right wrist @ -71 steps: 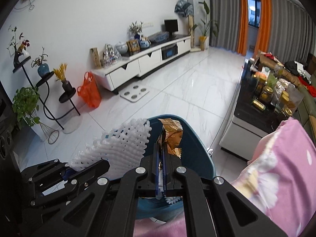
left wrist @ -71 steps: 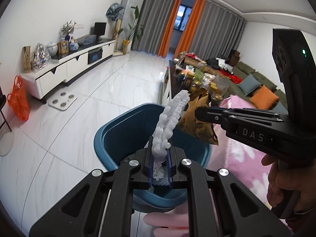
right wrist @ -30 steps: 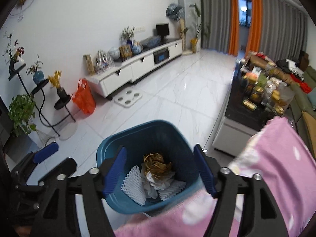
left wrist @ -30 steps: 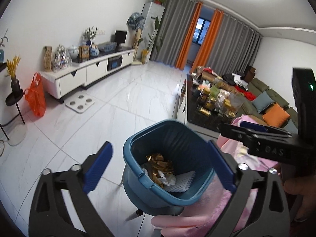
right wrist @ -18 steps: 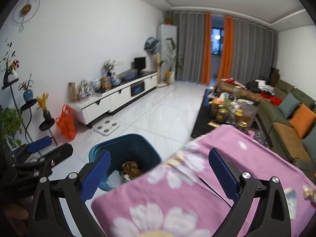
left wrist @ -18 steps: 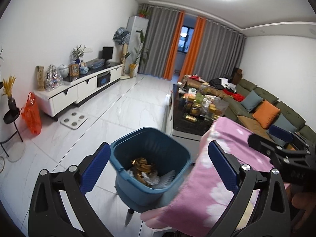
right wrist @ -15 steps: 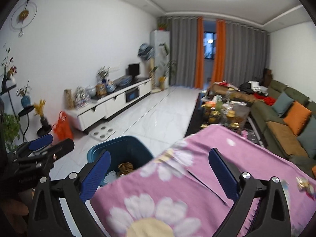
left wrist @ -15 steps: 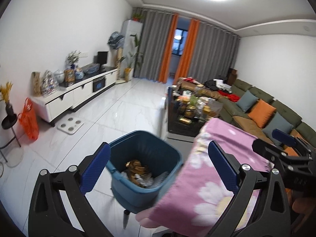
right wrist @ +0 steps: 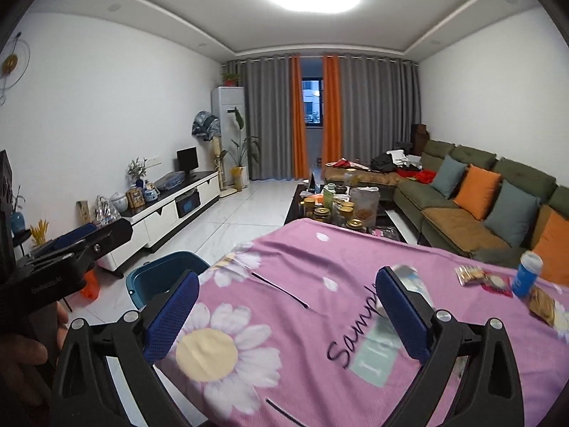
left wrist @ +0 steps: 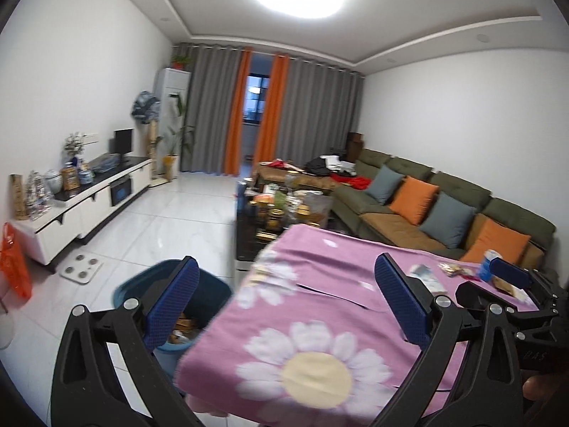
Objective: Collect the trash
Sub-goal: 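Move both tools back over the table toward the remaining trash, then grasp the orange peel with the left tool while the right tool grasps the green-edged wrapper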
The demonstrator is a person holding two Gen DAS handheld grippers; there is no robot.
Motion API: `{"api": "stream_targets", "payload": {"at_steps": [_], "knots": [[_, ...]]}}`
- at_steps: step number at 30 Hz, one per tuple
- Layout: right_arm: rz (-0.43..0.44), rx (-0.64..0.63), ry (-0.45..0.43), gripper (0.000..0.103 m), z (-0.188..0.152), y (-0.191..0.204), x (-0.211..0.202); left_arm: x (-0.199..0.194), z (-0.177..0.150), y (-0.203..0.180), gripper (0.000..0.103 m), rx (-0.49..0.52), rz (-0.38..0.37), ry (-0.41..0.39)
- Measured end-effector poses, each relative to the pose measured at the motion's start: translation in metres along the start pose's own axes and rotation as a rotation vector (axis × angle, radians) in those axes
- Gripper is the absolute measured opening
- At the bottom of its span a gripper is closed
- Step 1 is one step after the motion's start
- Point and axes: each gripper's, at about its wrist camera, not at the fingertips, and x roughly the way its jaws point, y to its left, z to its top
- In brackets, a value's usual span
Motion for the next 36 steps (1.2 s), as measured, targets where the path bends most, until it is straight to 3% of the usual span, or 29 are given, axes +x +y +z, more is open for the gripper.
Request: {"api": "stream_targets", "payload": {"at_steps": [9,18,30,36], "knots": [[-0.156,0.081,-0.01,0.096,-0.041,-0.042,-0.048,0.0,-0.021,-0.046,0.097,0.069,-0.182,0.042],[-0.277,0.231,0.033,0.096,-0.08,-0.095,-0.077,0.022,-0.049,-0.082,0.097,0.145,-0.285,0.138],[-0.321,0.289,0.11,0.089,-0.093,-0.137,-0.048,0.074,-0.059,-0.115,0.097,0.217,-0.298,0.185],[-0.318,0.297,0.169,0.075,-0.091,-0.156,-0.022,0.111,-0.067,-0.139,0.097,0.232,-0.326,0.242]]}}
